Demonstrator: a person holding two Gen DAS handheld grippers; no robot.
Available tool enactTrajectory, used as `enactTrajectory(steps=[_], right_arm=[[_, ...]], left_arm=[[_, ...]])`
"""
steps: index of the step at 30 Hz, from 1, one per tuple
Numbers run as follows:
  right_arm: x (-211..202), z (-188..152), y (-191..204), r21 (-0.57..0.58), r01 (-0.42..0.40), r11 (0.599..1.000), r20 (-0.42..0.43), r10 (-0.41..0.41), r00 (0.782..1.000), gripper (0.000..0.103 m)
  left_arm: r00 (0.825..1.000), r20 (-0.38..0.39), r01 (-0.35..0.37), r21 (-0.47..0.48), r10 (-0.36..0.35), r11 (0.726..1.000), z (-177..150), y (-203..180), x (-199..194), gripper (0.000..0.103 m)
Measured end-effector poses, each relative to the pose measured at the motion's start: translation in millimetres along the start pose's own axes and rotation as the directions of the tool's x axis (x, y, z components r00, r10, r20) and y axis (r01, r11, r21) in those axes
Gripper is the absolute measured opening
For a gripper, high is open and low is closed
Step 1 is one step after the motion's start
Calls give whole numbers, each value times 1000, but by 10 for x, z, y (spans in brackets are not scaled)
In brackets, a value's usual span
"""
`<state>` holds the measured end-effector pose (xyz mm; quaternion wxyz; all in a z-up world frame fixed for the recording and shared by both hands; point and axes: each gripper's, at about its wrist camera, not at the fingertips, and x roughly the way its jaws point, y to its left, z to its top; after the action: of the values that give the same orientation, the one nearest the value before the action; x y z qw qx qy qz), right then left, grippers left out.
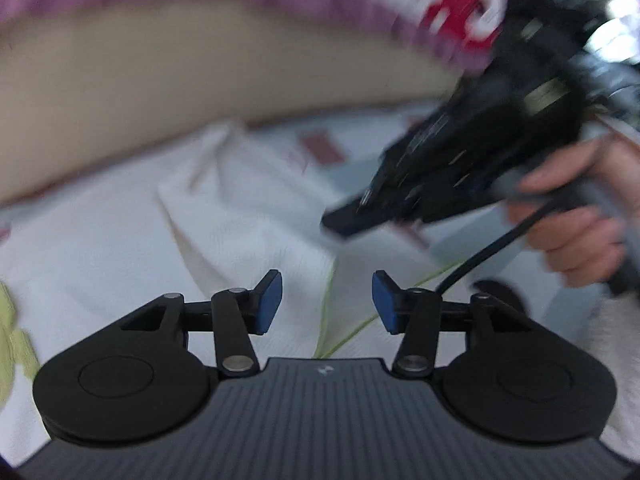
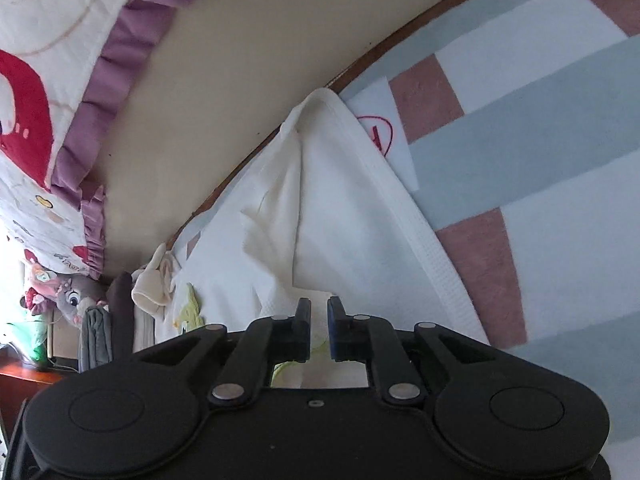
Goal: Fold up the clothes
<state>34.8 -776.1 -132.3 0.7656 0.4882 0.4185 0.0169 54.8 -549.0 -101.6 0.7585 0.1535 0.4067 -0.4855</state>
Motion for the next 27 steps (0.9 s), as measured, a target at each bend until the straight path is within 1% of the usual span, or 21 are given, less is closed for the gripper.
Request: enactTrajectory(steps=[1, 2, 3, 4, 5, 6, 8, 9, 11, 12, 13, 14, 16, 17, 18, 20, 22, 23, 25, 26, 27], right_arm=[[-24, 17, -16, -10, 2, 1000, -3, -2, 1000, 18], [-47, 34, -32, -20, 4, 1000, -6, -4, 1000, 22], [-71, 51, -47, -30, 6, 1000, -9, -7, 1000, 31], [-71, 61, -55, -40, 11, 999, -12, -12, 1000, 39], [-72, 62, -79, -44, 12, 999, -24, -13, 1000, 45], [-54, 56, -110, -34, 0, 999, -47, -1, 999, 48], [16, 24, -181, 54, -59, 997, -97, 64, 993, 57], [51, 6, -219, 104, -89, 991, -118, 102, 988, 58], [80, -37, -285, 214, -110, 971, -114, 137, 984, 61], [86, -57, -298, 253, -117, 960, -98, 146, 984, 63], [98, -72, -312, 275, -130, 953, -90, 160, 983, 70], [131, -82, -321, 287, -138, 948, -93, 171, 981, 71], [256, -109, -339, 309, -142, 940, -106, 182, 978, 71], [338, -126, -348, 320, -144, 937, -108, 187, 976, 69], [417, -135, -342, 327, -160, 931, -109, 206, 973, 64], [536, -133, -297, 336, -217, 917, -111, 267, 957, 29], [518, -107, -199, 320, -285, 903, -104, 333, 937, 10], [413, -87, -113, 273, -310, 911, -84, 344, 935, 9], [94, -61, 134, 80, -292, 953, -47, 296, 954, 8], [-84, -88, 259, -37, -249, 968, -32, 248, 968, 7], [-268, -138, 383, -158, -190, 969, -13, 190, 982, 7]], left_arm=[[998, -45, -41, -19, 40, 999, 15, 57, 133, 49], [993, -72, -97, -34, 95, 995, 16, 112, 217, 46], [988, -76, -136, -53, 132, 989, 17, 159, 244, 34], [985, -73, -160, -79, 154, 984, 13, 210, 248, 15], [991, -42, -135, -125, 130, 983, -9, 270, 176, 9], [994, -10, -108, -170, 108, 980, -31, 330, 104, 7], [997, 53, -39, -273, 55, 961, -79, 478, -54, 7], [997, 75, 0, -342, 28, 940, -131, 563, -93, 7], [992, 125, 79, -473, -22, 878, -235, 734, -172, 7], [987, 153, 119, -533, -43, 838, -287, 819, -211, 7], [981, 181, 159, -588, -63, 793, -339, 905, -251, 7], [976, 206, 191, -630, -75, 753, -383, 974, -280, 7], [973, 221, 198, -638, -70, 744, -414, 996, -278, 7], [972, 225, 200, -623, -71, 757, -405, 968, -281, 7], [970, 228, 206, -602, -82, 771, -382, 932, -274, 7], [964, 238, 231, -538, -117, 811, -289, 834, -270, 7], [957, 252, 251, -475, -143, 843, -199, 726, -279, 7], [951, 262, 272, -462, -163, 844, -170, 695, -284, 7], [938, 281, 314, -439, -203, 842, -119, 636, -292, 7], [931, 281, 341, -437, -233, 832, -113, 616, -288, 7], [926, 277, 359, -435, -257, 826, -101, 594, -273, 8]])
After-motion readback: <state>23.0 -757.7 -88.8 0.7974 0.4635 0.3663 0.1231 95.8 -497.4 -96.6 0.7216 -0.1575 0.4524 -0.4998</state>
